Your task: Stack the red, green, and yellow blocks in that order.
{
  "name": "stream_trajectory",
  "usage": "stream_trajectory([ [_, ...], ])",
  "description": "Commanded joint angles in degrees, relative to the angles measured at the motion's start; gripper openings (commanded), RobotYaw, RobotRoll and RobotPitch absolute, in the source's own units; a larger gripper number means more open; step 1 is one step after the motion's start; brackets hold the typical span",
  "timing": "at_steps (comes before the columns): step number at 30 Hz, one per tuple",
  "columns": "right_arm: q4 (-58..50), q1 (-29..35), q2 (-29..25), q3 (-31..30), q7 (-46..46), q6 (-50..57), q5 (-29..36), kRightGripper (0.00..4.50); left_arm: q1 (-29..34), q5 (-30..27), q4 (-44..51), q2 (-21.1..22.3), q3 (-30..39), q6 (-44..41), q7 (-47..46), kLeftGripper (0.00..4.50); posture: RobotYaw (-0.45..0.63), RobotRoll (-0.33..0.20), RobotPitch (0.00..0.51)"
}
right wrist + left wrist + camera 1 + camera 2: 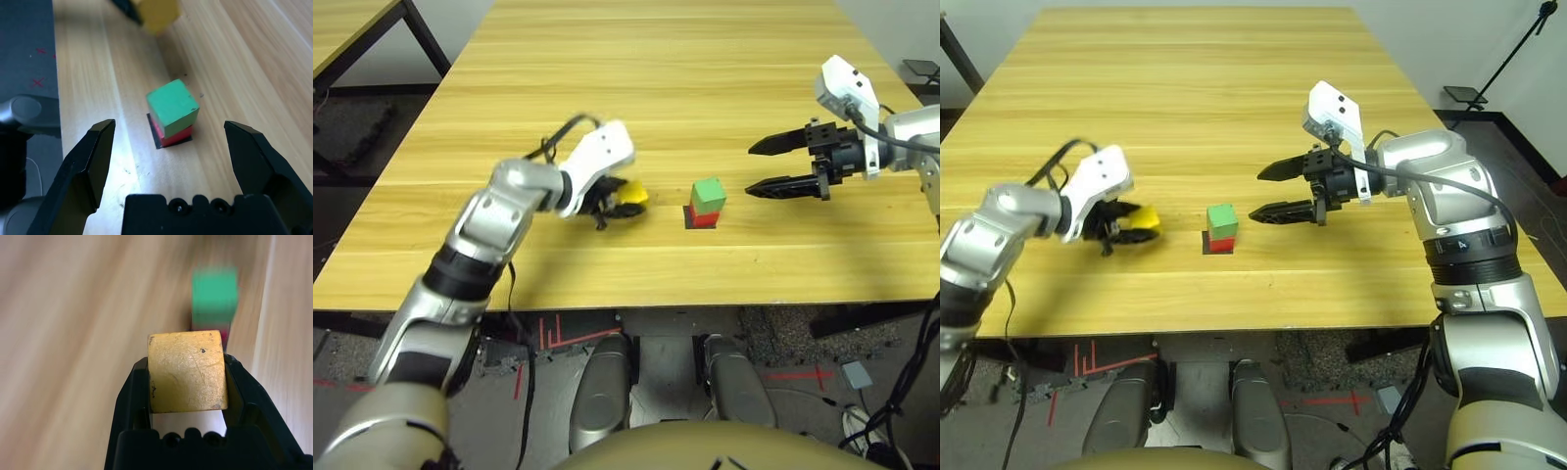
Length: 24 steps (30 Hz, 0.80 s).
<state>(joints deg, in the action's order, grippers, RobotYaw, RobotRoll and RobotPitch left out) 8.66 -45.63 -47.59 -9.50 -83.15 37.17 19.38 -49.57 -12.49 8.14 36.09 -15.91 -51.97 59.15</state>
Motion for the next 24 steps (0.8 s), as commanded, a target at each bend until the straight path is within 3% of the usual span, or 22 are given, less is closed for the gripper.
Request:
stream_trajectory([
  [1,-1.6,1.3,-0.4,1.0,-0.8,-0.5,1.5,4.50,-2.5,-1.8,-2.8,-1.9,-2.0,-3.1,0.8,1.97,0.21,-0.092,0.094],
  [13,-5.4,4.7,-1.6,2.6,1.5,1.9,3.2,4.50,-10.6,1.4,-15.7,-10.4,-9.8,0.5,1.5,1.97,0.16,-0.068,0.100],
  [24,-7.0,6.4,-2.1,3.1,2.9,2.8,4.3,4.50,-12.4,2.9,-16.7,-14.9,-11.7,-1.3,1.0,1.97,0.15,-0.058,0.105],
])
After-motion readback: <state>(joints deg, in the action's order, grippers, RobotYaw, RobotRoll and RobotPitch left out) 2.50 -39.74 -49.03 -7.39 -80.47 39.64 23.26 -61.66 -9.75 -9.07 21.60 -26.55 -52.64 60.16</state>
